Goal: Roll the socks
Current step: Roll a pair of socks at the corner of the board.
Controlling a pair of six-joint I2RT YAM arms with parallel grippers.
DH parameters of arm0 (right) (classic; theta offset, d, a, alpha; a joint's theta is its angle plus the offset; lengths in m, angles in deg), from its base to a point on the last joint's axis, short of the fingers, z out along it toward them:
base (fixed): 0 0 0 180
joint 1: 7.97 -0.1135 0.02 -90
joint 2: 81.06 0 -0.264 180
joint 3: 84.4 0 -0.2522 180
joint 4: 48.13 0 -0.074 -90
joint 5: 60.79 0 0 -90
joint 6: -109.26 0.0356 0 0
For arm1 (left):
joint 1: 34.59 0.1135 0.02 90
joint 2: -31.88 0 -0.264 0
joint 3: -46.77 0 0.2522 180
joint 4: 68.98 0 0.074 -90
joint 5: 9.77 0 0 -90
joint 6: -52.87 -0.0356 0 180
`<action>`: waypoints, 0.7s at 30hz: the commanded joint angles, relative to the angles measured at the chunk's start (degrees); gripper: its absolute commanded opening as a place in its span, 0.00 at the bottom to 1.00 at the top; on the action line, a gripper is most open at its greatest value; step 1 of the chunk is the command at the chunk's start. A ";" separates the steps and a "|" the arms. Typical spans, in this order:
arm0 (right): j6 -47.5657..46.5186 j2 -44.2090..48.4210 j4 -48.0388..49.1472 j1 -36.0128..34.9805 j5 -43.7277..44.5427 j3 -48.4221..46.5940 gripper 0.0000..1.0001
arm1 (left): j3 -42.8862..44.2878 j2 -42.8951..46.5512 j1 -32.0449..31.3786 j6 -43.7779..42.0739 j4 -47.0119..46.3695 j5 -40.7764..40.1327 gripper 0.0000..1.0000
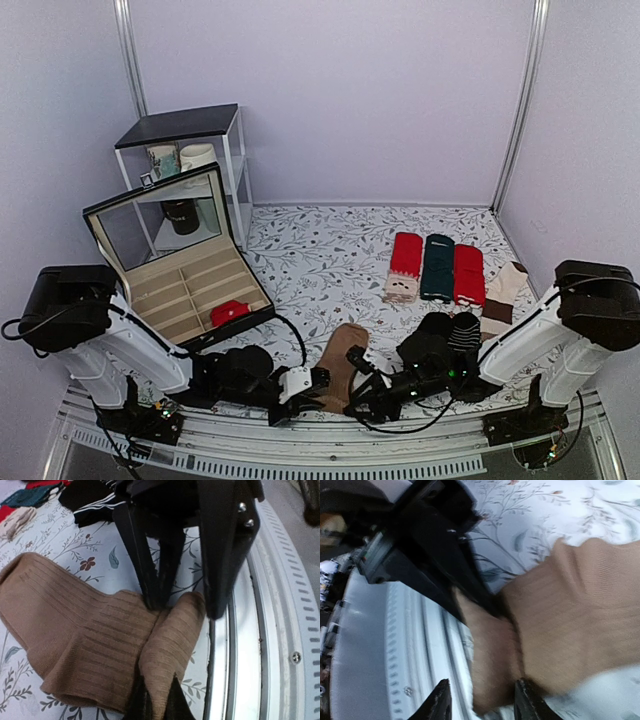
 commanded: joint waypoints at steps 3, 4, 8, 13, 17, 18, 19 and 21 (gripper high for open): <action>-6.88 13.51 -8.58 0.51 16.01 7.55 0.50 | 1.16 -1.65 0.49 10.35 9.10 4.88 0.00; -8.29 16.31 -6.42 0.12 16.98 9.18 0.51 | 1.27 -1.85 0.54 11.25 10.35 5.25 0.00; -21.01 22.52 0.47 -6.63 29.41 13.89 0.52 | 2.34 -3.39 0.90 13.88 13.67 7.55 0.00; -28.46 20.12 -2.44 -9.51 31.54 10.55 0.52 | 2.16 -5.49 1.35 16.60 13.85 9.13 0.00; -32.62 13.05 -6.52 -13.26 33.83 4.02 0.53 | 1.60 -5.46 1.81 17.10 13.75 9.32 0.00; -33.01 11.85 -6.30 -13.52 33.29 3.24 0.52 | 1.45 -5.30 1.98 17.21 13.75 9.26 0.00; -33.08 10.79 -5.78 -13.62 32.41 2.95 0.52 | 1.27 -5.23 2.16 17.29 13.73 9.18 0.00; -33.06 9.47 -5.26 -13.70 30.80 2.36 0.52 | 0.85 -4.95 2.47 17.47 13.75 8.99 0.00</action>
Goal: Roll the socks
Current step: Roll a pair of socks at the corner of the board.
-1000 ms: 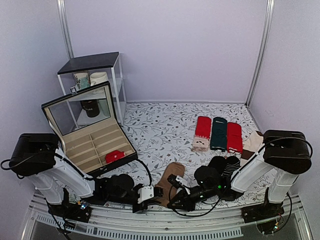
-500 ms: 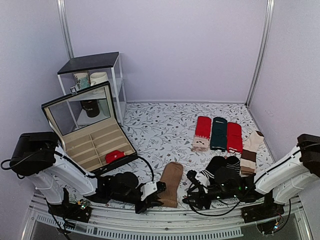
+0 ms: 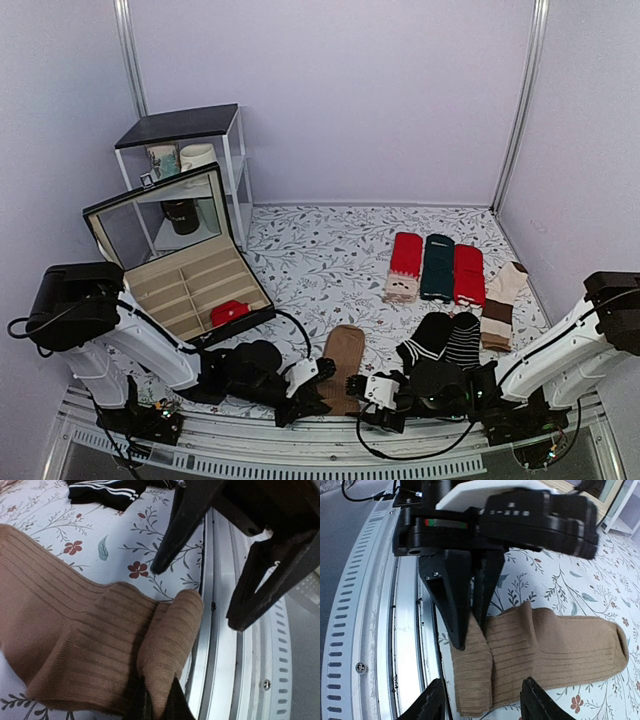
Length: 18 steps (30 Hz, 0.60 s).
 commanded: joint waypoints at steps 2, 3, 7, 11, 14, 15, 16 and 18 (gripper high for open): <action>-2.79 -3.32 -0.75 -0.92 -1.37 -1.84 0.52 | -3.29 -2.26 0.91 1.56 9.87 1.15 0.00; -2.40 -3.52 -1.09 -1.18 -1.56 -2.02 0.52 | -3.38 -2.23 1.04 1.56 9.86 1.15 0.00; -1.01 -4.30 -2.25 -1.75 -2.16 -2.14 0.51 | -3.99 -2.28 1.41 1.62 9.65 1.07 0.00; -0.24 -6.38 -2.34 -2.33 -2.19 -3.46 0.49 | -4.69 -2.38 1.72 2.11 8.94 1.06 0.00; -0.60 -8.70 -2.80 -2.39 -1.26 -4.89 0.49 | -4.90 -2.66 1.82 2.26 8.64 1.27 0.00; -0.79 -9.39 -3.15 -2.49 -0.61 -5.47 0.48 | -4.86 -2.78 1.81 2.32 8.63 1.40 0.00; -0.81 -9.97 -3.18 -2.43 -0.23 -5.79 0.48 | -4.82 -2.92 1.89 2.35 8.59 1.58 0.00; -0.65 -10.47 -3.11 -2.40 0.30 -6.16 0.45 | -4.79 -3.09 1.90 2.33 8.54 1.67 0.00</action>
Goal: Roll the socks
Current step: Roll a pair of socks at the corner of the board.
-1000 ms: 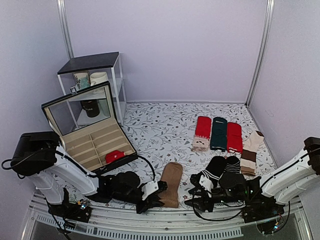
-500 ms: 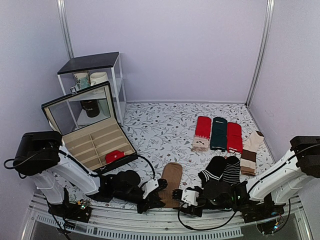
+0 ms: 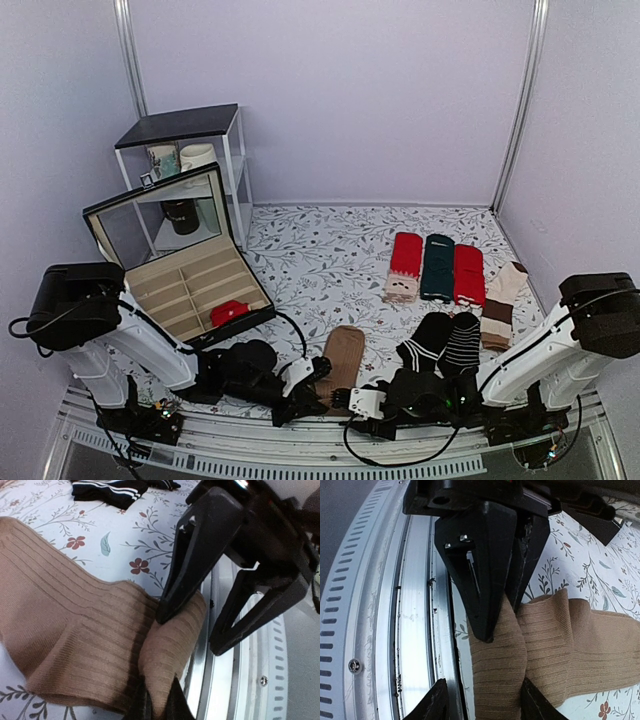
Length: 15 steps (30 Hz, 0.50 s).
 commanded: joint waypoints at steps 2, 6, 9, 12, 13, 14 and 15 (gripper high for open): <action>0.54 -2.33 -1.08 -0.42 1.52 -1.76 0.40 | -2.96 -3.23 0.84 0.57 10.91 0.49 0.00; 1.72 -3.24 -3.36 -0.34 0.71 -2.30 0.23 | -3.06 -3.07 0.92 0.62 10.64 0.25 0.00; 4.80 -4.13 -4.17 -0.33 -0.12 -2.09 0.16 | -3.02 -2.66 0.94 0.67 10.33 -0.80 0.00; 9.11 -5.07 -3.97 0.44 -2.96 -1.47 0.06 | -3.21 -1.22 0.91 0.10 9.22 -2.65 0.12; 10.45 -5.28 -3.86 1.07 -4.53 -1.10 0.05 | -3.42 -0.32 0.89 -0.30 8.29 -3.26 0.13; 12.21 -5.35 -3.70 1.72 -6.23 -0.69 0.04 | -3.87 1.07 0.81 -1.04 6.97 -4.13 0.14; 13.18 -5.28 -3.55 2.81 -8.02 -0.38 0.04 | -4.41 2.79 0.69 -1.87 5.49 -5.06 0.19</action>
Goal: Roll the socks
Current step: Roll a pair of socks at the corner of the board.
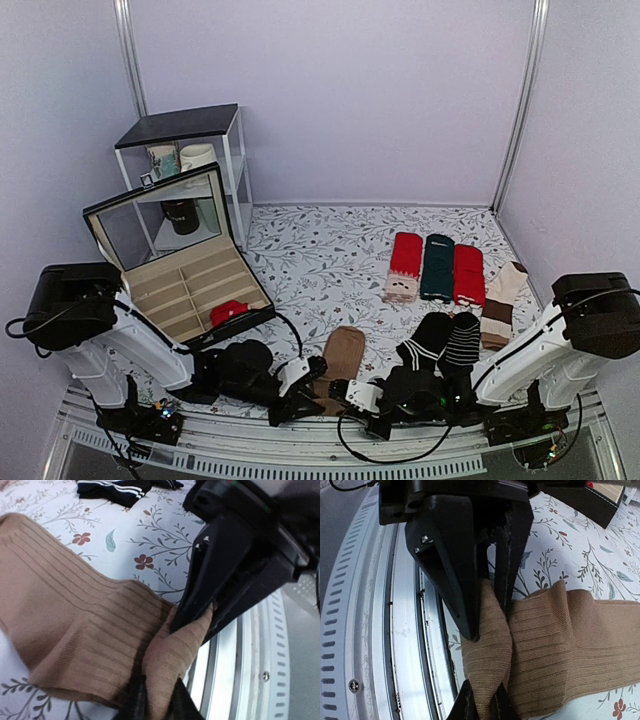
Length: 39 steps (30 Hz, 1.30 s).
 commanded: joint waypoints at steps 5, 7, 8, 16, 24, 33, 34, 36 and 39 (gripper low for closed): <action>11.43 -2.98 -2.12 6.69 -17.73 2.79 0.04 | -7.29 12.79 -1.61 -10.16 -1.69 -10.09 0.35; 12.77 -3.97 -2.13 8.75 -22.27 2.67 0.05 | -8.48 16.23 -3.15 -16.46 -3.76 -11.43 0.40; 13.57 -4.67 -1.96 9.98 -23.68 2.62 0.05 | -8.69 17.06 -3.89 -18.52 -4.20 -11.99 0.42; 18.67 -10.91 -6.80 16.42 -34.15 -1.70 0.06 | -5.72 13.39 -5.82 -25.97 -1.59 -11.49 0.48; 19.52 -12.97 -10.10 17.61 -37.00 -2.96 0.06 | -4.80 7.72 -6.39 -27.07 -2.40 -14.29 0.57; 19.04 -13.68 -10.01 17.96 -38.22 -2.12 0.06 | -3.21 4.46 -6.72 -26.44 -1.24 -19.50 0.58; 19.04 -13.76 -9.95 17.99 -38.24 -2.11 0.06 | -3.30 4.39 -6.74 -26.58 -1.32 -19.70 0.58; 18.83 -13.79 -10.00 18.10 -38.46 -1.95 0.06 | -3.11 3.99 -6.75 -26.49 -0.68 -19.63 0.57; 18.81 -14.00 -9.99 18.48 -38.68 -1.98 0.06 | -2.11 3.37 -6.74 -25.74 1.69 -17.92 0.49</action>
